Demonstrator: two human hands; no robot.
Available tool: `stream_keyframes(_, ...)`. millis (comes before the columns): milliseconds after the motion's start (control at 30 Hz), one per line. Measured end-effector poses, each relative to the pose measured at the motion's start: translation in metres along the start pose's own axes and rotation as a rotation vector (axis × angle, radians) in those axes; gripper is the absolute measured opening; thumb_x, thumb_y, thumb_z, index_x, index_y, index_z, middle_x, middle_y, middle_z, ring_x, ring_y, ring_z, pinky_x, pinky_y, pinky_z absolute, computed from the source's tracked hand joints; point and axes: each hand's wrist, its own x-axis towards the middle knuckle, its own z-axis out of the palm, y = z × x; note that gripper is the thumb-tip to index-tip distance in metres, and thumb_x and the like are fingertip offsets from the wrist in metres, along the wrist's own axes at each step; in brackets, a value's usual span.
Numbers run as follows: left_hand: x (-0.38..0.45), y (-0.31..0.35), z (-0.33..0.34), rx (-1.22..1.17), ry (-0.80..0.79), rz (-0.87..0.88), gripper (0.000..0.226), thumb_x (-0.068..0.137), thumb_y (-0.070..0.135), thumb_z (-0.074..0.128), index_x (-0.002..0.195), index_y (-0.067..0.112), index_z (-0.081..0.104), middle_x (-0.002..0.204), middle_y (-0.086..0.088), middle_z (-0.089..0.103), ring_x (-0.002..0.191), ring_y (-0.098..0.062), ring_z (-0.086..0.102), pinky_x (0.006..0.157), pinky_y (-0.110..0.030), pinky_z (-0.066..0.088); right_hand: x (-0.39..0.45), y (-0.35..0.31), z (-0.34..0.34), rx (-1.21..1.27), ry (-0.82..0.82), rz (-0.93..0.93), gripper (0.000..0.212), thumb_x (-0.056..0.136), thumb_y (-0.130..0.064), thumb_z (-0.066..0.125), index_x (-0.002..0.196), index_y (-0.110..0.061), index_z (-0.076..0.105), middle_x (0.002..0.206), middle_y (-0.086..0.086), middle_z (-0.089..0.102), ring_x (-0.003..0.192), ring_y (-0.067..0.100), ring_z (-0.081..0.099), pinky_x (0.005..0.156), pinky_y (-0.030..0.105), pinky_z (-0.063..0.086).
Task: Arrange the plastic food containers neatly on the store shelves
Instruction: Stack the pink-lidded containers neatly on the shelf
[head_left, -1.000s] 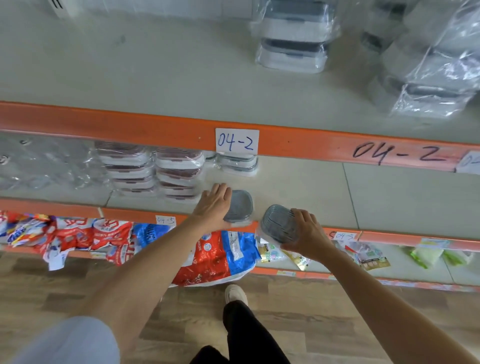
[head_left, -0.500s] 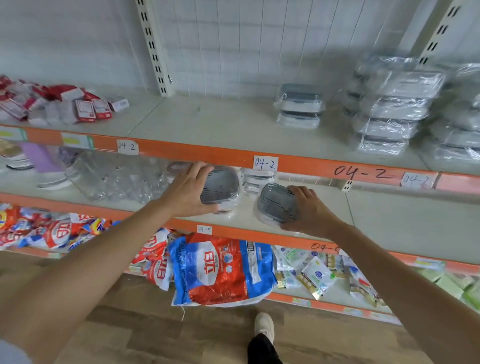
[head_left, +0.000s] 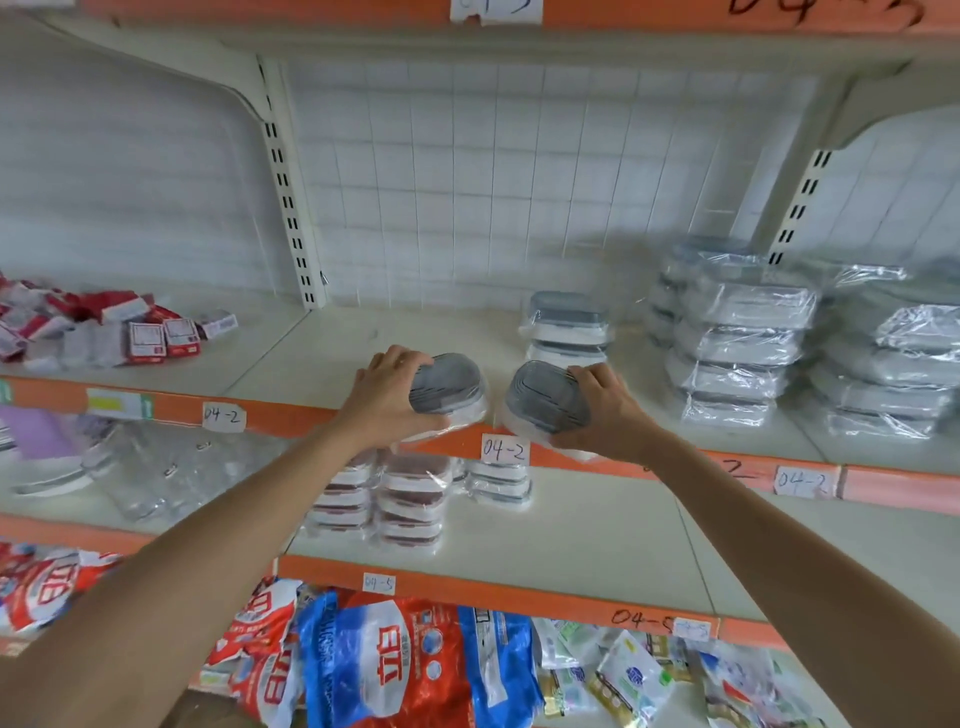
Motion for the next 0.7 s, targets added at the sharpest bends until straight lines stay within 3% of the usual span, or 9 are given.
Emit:
stream_keyframes(300, 0.065, -0.012, 0.023, -0.122, -0.154, -0.069, 0.078, 0.065, 0.046, 0.082, 0.13, 0.024, 0.045, 0.126, 0.007, 0.04, 0.119, -0.019, 0.04, 0.102, -0.041, 0.037, 0.065, 0.024, 0.004, -0.118, -0.245, 0.002, 0.089, 0.068, -0.049, 0.078, 0.136, -0.012, 0.035, 0.127, 0.007, 0.035, 0.116, 0.02, 0.035, 0.098, 0.03, 0.034)
stream_keyframes(467, 0.1, -0.022, 0.03, -0.122, -0.176, -0.081, 0.083, 0.062, 0.041, 0.086, 0.132, 0.022, 0.045, 0.125, 0.002, 0.039, 0.118, -0.021, 0.04, 0.1, -0.034, 0.037, 0.101, 0.028, -0.041, -0.032, -0.133, -0.094, 0.088, 0.067, -0.045, 0.079, 0.137, -0.016, 0.036, 0.122, -0.001, 0.034, 0.109, 0.013, 0.032, 0.093, 0.024, 0.03)
stream_keyframes(600, 0.115, -0.033, 0.038, -0.133, -0.207, -0.134, 0.082, 0.063, 0.045, 0.084, 0.133, 0.03, 0.042, 0.118, 0.001, 0.033, 0.12, -0.024, 0.033, 0.102, -0.037, 0.034, 0.142, 0.035, -0.077, -0.152, 0.009, -0.053, 0.088, 0.07, -0.045, 0.076, 0.14, -0.018, 0.031, 0.133, 0.002, 0.034, 0.124, 0.024, 0.031, 0.103, 0.039, 0.029)
stream_keyframes(700, 0.123, -0.041, 0.035, -0.127, -0.251, -0.124, 0.083, 0.063, 0.051, 0.082, 0.133, 0.037, 0.041, 0.117, 0.002, 0.035, 0.115, -0.02, 0.036, 0.096, -0.034, 0.036, 0.169, 0.046, -0.084, -0.211, -0.038, 0.049, 0.084, 0.074, -0.041, 0.074, 0.141, -0.015, 0.031, 0.137, 0.007, 0.033, 0.128, 0.027, 0.029, 0.106, 0.041, 0.029)
